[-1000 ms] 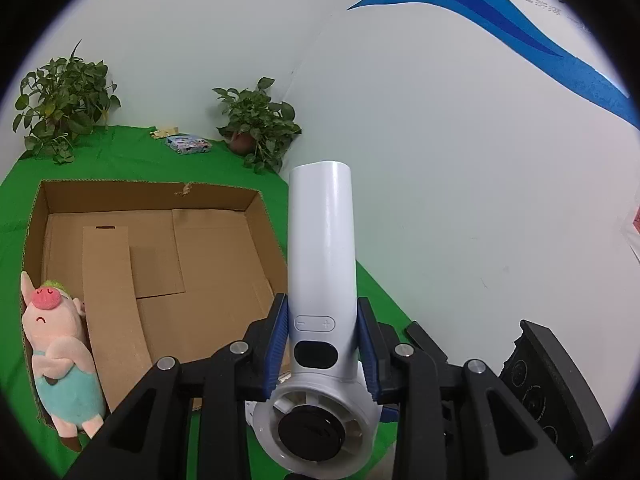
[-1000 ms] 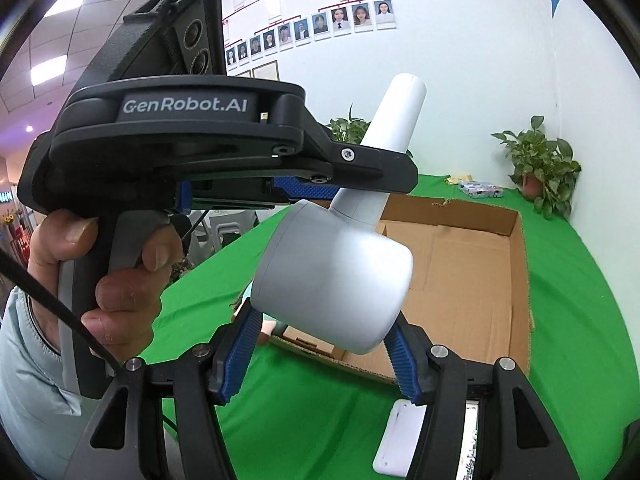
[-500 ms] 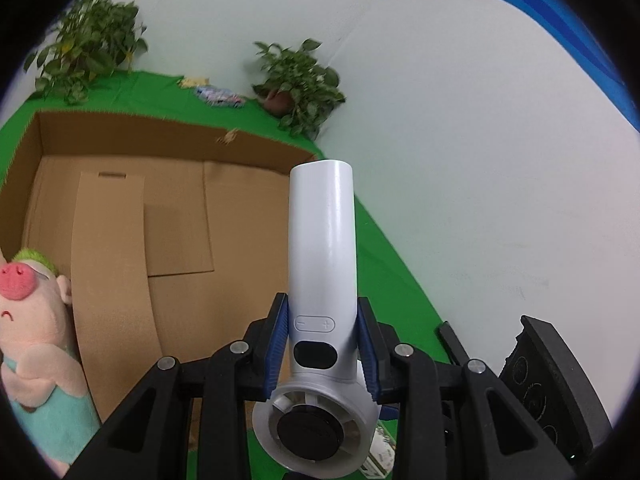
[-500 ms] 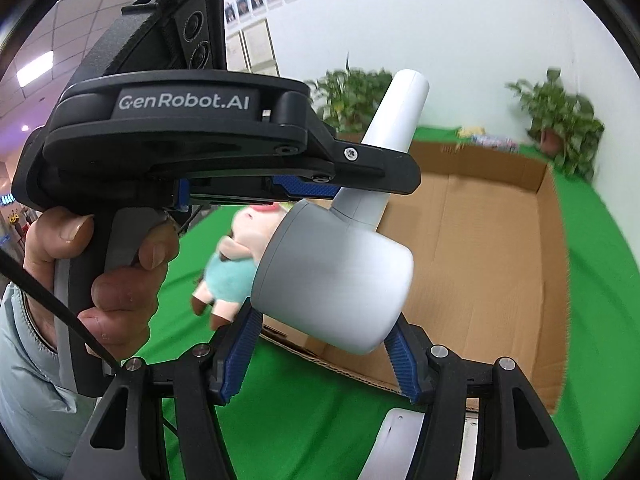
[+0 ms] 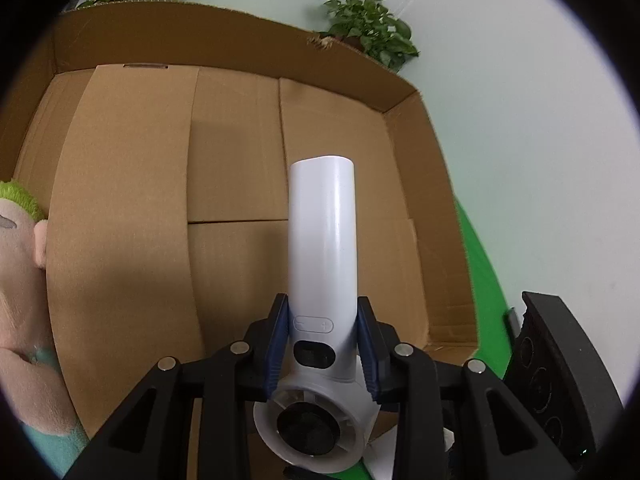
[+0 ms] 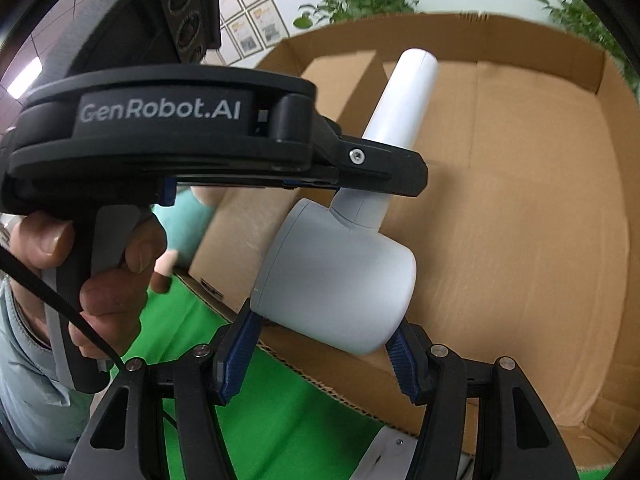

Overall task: Organize objects
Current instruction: 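Lower the hair dryer into the tray beside the brown box and open the right gripper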

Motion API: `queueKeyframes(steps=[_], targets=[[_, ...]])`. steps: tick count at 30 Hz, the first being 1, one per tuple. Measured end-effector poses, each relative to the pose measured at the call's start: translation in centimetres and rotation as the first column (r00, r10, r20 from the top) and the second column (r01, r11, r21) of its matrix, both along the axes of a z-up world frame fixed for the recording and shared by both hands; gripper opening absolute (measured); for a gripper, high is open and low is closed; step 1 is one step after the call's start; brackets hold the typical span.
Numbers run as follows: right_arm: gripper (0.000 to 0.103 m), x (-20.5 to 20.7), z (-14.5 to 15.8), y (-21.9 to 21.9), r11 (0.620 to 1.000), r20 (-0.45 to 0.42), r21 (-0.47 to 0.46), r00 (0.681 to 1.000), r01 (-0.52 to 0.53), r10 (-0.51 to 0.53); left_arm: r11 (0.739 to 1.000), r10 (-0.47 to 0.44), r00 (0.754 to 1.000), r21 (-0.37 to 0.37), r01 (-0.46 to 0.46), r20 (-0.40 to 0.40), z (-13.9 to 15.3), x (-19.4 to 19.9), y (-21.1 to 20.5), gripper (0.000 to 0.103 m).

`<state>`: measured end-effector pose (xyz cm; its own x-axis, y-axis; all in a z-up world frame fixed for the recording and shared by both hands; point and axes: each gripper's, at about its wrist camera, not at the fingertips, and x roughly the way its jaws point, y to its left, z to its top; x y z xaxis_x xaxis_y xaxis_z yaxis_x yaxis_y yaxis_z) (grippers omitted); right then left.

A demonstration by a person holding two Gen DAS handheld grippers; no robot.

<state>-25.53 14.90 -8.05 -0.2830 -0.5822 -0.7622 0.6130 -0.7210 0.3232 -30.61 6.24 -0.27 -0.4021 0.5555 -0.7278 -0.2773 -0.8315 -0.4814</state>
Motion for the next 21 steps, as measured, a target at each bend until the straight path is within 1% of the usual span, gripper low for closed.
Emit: queueKeyframes(steps=[5, 7, 9, 12, 13, 19, 21], targets=[[0.057, -0.3, -1.1, -0.7, 0.999, 0.019, 0.028, 1.000, -0.019, 0.018, 0.999, 0.012, 1.000, -0.053, -0.010, 0.027, -0.8, -0.6, 0.4, 0.031], [0.057, -0.2, -1.4, -1.1, 0.999, 0.025, 0.048, 1.000, -0.020, 0.019, 0.996, 0.016, 0.999, -0.085, -0.012, 0.046, -0.9, -1.0, 0.4, 0.032], [0.057, -0.4, -1.5, -1.4, 0.998, 0.032, 0.054, 0.999, -0.016, 0.014, 0.995, 0.027, 0.999, -0.100, -0.023, 0.043, -0.7, -1.0, 0.0, 0.032], [0.057, -0.8, -2.2, -1.8, 0.997, 0.045, 0.082, 0.999, 0.003, -0.007, 0.998, 0.029, 0.999, -0.048, -0.028, 0.031, 0.1, -0.9, -1.2, 0.032], [0.057, -0.9, -2.4, -2.0, 0.997, 0.052, 0.082, 0.999, 0.000, -0.005, 0.999, 0.031, 0.999, -0.040, -0.030, 0.023, 0.4, -0.7, -1.6, 0.032], [0.057, -0.6, -2.4, -3.3, 0.995, 0.049, 0.099, 0.999, -0.007, 0.002, 0.999, 0.046, 0.999, -0.025, -0.046, 0.007, 1.2, 0.0, -3.1, 0.032], [0.057, -0.5, -2.4, -3.9, 0.992, 0.038, 0.123, 0.999, -0.012, 0.007, 0.998, 0.052, 0.999, -0.020, -0.052, 0.007, 1.1, 0.3, -3.6, 0.032]])
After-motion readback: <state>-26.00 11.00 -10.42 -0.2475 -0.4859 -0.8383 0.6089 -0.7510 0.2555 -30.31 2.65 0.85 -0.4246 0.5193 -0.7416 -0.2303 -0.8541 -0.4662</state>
